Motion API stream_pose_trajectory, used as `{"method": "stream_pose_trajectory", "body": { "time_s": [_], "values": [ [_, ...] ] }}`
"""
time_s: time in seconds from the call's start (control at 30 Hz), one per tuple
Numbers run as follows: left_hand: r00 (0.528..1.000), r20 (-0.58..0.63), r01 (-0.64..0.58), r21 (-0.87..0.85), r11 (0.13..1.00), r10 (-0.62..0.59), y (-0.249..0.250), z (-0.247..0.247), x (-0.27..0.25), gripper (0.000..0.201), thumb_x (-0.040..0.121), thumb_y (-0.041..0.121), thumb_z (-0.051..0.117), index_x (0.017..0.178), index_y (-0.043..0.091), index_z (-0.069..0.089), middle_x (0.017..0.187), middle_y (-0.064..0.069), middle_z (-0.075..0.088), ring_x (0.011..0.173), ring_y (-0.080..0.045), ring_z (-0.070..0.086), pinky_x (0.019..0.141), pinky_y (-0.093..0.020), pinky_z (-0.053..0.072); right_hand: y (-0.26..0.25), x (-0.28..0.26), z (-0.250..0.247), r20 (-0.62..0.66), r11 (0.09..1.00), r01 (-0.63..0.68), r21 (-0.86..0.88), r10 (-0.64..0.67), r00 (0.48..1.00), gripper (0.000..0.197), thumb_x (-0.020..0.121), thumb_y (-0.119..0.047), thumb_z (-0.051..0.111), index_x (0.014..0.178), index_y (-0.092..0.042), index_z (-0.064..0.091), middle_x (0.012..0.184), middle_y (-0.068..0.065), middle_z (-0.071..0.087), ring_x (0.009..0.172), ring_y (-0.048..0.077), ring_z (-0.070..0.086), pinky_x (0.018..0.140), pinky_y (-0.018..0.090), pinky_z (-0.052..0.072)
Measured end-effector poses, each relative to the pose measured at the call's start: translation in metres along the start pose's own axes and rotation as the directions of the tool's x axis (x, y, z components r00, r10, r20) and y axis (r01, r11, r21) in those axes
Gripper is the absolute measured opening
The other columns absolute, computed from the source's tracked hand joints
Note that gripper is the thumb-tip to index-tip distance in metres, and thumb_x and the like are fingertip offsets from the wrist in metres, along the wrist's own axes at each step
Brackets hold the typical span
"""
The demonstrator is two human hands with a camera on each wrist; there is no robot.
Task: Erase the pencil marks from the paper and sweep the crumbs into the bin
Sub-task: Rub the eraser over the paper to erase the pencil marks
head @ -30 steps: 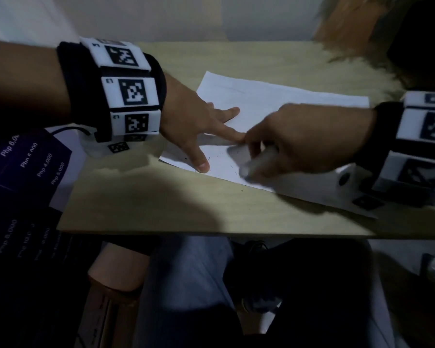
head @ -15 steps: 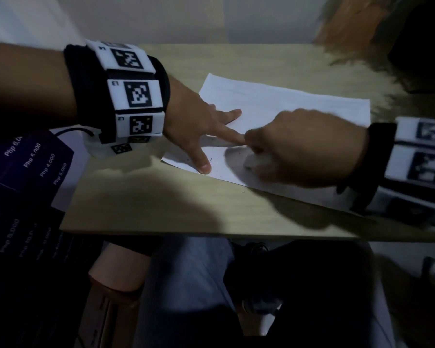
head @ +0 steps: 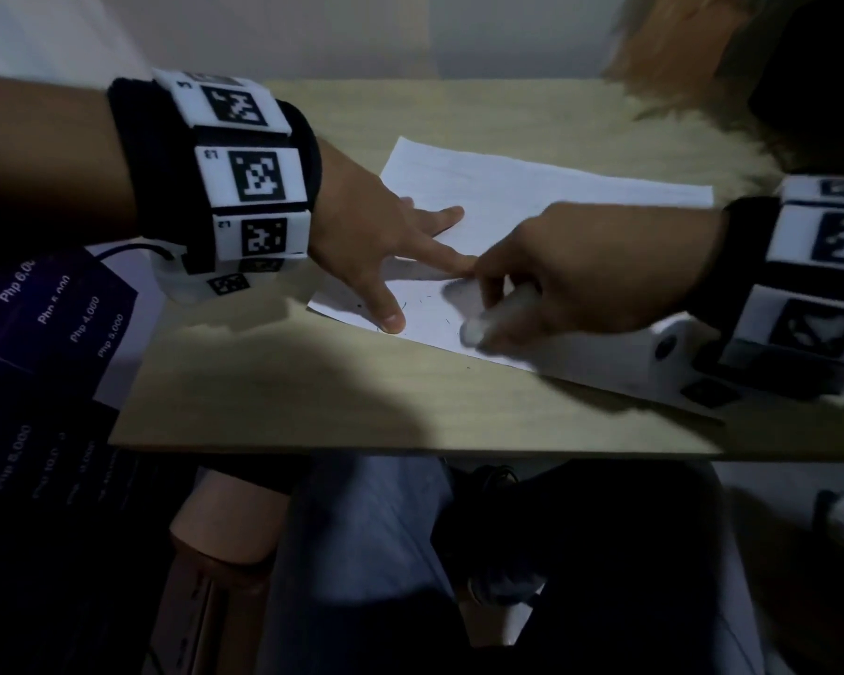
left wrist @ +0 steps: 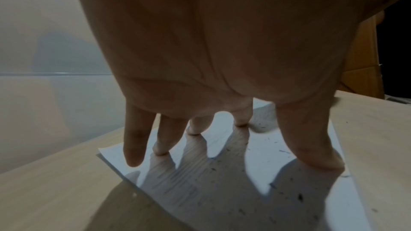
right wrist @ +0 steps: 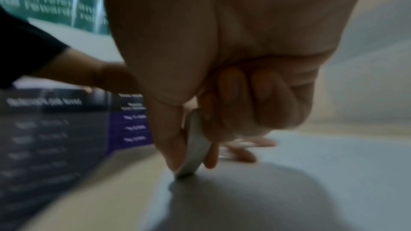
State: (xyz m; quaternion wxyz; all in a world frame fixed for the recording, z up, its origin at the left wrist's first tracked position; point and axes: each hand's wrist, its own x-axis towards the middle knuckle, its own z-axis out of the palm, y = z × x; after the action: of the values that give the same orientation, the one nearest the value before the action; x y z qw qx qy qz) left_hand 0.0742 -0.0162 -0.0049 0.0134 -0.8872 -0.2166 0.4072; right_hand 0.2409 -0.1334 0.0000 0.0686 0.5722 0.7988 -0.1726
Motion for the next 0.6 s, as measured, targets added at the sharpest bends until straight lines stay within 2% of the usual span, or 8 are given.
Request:
{"method": "stream_pose_trajectory", "body": {
  "time_s": [0.07,0.17,0.27,0.33,0.4,0.43,0.53,0.6],
  "values": [
    [1.0,-0.009,0.011,0.013,1.0,-0.01,-0.001,0.001,0.001,0.092,0.086,0.074,0.051,0.141,0.068,-0.022,0.16,0.01,-0.038,0.157,-0.028,0.0,0.121,-0.046,0.019,0.01,0.004,-0.002,-0.071,0.999,-0.045,-0.019,0.043,0.997,0.039,0.08,-0.066,0.055,0.086,-0.029,0.062,0.07,-0.007,0.06,0.068,0.013,0.056,0.065,0.031,0.041],
    [1.0,-0.006,0.008,0.003,1.0,-0.008,0.0,0.0,-0.001,0.09,0.086,0.073,0.052,0.136,0.072,-0.023,0.161,0.009,-0.036,0.157,-0.028,0.002,0.121,-0.045,0.019,-0.002,-0.005,0.012,-0.146,0.988,-0.006,-0.155,-0.017,0.989,0.031,0.088,-0.058,0.051,0.085,-0.026,0.051,0.07,-0.007,0.048,0.068,0.026,0.051,0.064,0.034,0.043],
    [1.0,-0.005,0.005,0.003,1.0,-0.005,0.002,-0.001,-0.002,0.088,0.086,0.074,0.051,0.122,0.076,-0.03,0.162,0.008,-0.036,0.157,-0.028,0.004,0.12,-0.045,0.021,-0.011,-0.008,0.012,-0.037,0.996,0.066,-0.067,-0.068,0.997,0.035,0.083,-0.06,0.058,0.084,-0.026,0.058,0.069,-0.007,0.055,0.067,0.019,0.056,0.066,0.036,0.047],
    [1.0,-0.006,0.015,0.013,1.0,-0.015,0.002,0.0,-0.001,0.091,0.086,0.074,0.05,0.134,0.071,-0.027,0.161,0.008,-0.037,0.157,-0.028,0.005,0.121,-0.045,0.022,0.0,-0.002,0.002,-0.014,1.0,-0.009,-0.022,0.008,1.0,0.037,0.08,-0.065,0.062,0.083,-0.028,0.063,0.068,-0.008,0.06,0.067,0.011,0.056,0.071,0.035,0.049],
    [1.0,-0.006,0.025,0.011,1.0,-0.025,0.0,0.001,0.0,0.094,0.086,0.075,0.05,0.148,0.062,-0.02,0.161,0.009,-0.037,0.157,-0.028,0.003,0.121,-0.047,0.021,0.01,0.003,-0.002,-0.079,0.997,-0.051,-0.056,0.047,0.996,0.036,0.081,-0.064,0.057,0.083,-0.028,0.061,0.071,-0.007,0.061,0.069,0.015,0.056,0.074,0.037,0.05],
    [1.0,-0.007,0.026,0.005,1.0,-0.026,0.0,0.001,0.0,0.094,0.086,0.075,0.05,0.149,0.061,-0.018,0.161,0.01,-0.037,0.157,-0.028,0.001,0.121,-0.047,0.02,0.01,0.002,0.0,-0.114,0.994,-0.062,-0.092,0.052,0.992,0.035,0.083,-0.062,0.054,0.082,-0.027,0.057,0.07,-0.007,0.057,0.069,0.02,0.055,0.072,0.037,0.05],
    [1.0,-0.009,0.013,-0.004,1.0,-0.013,0.001,0.001,-0.002,0.091,0.087,0.073,0.052,0.138,0.069,-0.024,0.162,0.01,-0.036,0.157,-0.025,0.004,0.12,-0.043,0.021,-0.005,-0.008,0.012,-0.126,0.986,0.001,-0.167,-0.023,0.992,0.03,0.088,-0.056,0.054,0.084,-0.026,0.052,0.069,-0.006,0.046,0.067,0.025,0.05,0.065,0.036,0.046],
    [1.0,-0.007,0.023,0.016,1.0,-0.023,0.001,0.0,-0.002,0.093,0.087,0.072,0.053,0.132,0.07,-0.028,0.162,0.008,-0.035,0.155,-0.025,0.011,0.118,-0.04,0.023,-0.008,-0.012,0.013,-0.063,0.994,0.058,-0.095,-0.064,0.996,0.035,0.083,-0.062,0.052,0.089,-0.028,0.059,0.072,-0.007,0.053,0.067,0.018,0.052,0.068,0.037,0.048]
  ]
}}
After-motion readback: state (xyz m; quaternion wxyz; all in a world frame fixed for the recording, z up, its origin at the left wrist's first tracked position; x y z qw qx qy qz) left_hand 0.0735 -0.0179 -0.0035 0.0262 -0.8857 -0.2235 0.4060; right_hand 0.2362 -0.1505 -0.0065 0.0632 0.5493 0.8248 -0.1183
